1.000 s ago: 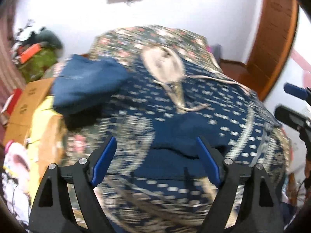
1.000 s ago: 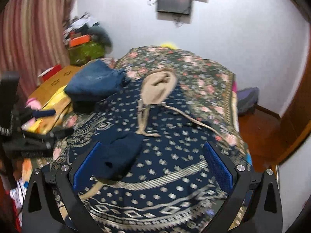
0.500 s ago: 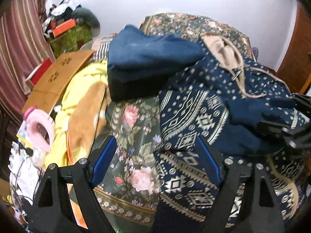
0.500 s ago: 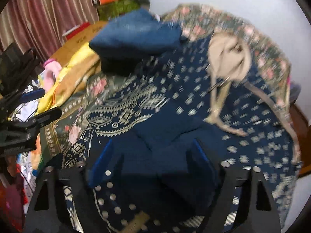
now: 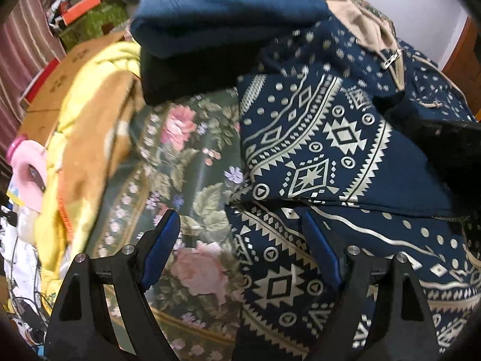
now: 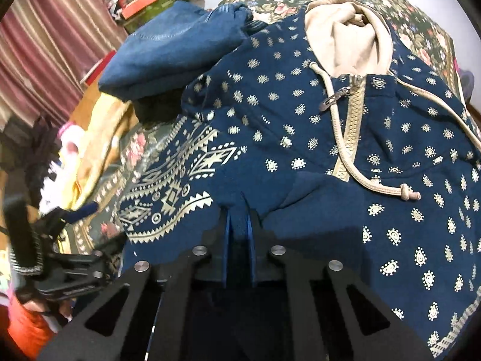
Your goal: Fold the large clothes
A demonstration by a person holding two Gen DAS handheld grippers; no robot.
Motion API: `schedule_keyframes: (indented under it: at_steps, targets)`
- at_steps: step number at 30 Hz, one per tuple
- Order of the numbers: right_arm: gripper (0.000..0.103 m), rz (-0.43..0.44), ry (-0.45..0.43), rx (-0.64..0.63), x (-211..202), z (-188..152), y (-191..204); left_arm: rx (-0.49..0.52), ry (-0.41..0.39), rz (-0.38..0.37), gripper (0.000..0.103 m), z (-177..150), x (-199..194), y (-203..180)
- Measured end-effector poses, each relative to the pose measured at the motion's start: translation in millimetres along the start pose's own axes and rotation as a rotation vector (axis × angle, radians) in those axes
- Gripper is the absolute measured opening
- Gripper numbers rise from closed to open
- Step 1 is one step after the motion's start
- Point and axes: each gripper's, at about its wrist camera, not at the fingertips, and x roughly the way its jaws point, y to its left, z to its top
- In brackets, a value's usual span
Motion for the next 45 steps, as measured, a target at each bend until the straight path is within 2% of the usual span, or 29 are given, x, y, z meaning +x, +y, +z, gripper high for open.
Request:
schedule_keyframes:
  at_steps: [3, 6, 12, 17, 19, 28, 32, 38, 42, 45]
  targets:
    - [0.008, -0.020, -0.066, -0.007, -18.6, 2.4, -0.5, -0.009, 0.017, -0.005, 0.082, 1.3, 7.2, -2.6]
    - [0.008, -0.039, -0.175, -0.012, -53.3, 8.7, -2.2, -0.010, 0.015, 0.001, 0.082, 2.1, 7.9, -3.3]
    - [0.008, -0.036, -0.416, 0.044, -150.6, 17.9, -24.4, 0.001, 0.004, 0.009, 0.082, 5.8, 1.3, -6.7]
    - [0.008, -0.051, -0.529, 0.095, -195.3, 8.6, -43.6, 0.020, -0.025, -0.007, 0.082, 10.5, -12.4, -19.8]
    - [0.008, -0.068, -0.525, 0.115, -194.3, 2.4, -53.0, 0.030, -0.036, -0.015, 0.082, 12.5, -16.3, -26.8]
    - [0.008, -0.118, -0.360, 0.272, -149.5, -60.0, -107.2, 0.078, -0.028, -0.020, 0.082, 13.7, -19.3, -53.8]
    - [0.008, -0.130, -0.323, 0.299, -150.4, -83.1, -118.2, 0.104, -0.023, 0.001, 0.082, 8.7, -22.7, -62.9]
    - [0.009, -0.137, -0.260, 0.322, -148.7, -106.0, -132.9, 0.103, -0.031, -0.021, 0.082, 3.9, -37.7, -70.3]
    - [0.017, -0.168, -0.247, 0.325, -152.4, -118.0, -134.1, 0.123, -0.062, -0.030, 0.082, 2.0, -55.3, -79.8]
    - [0.019, -0.170, -0.257, 0.338, -160.3, -124.3, -136.8, 0.139, -0.099, -0.042, 0.082, 3.9, -73.0, -87.8]
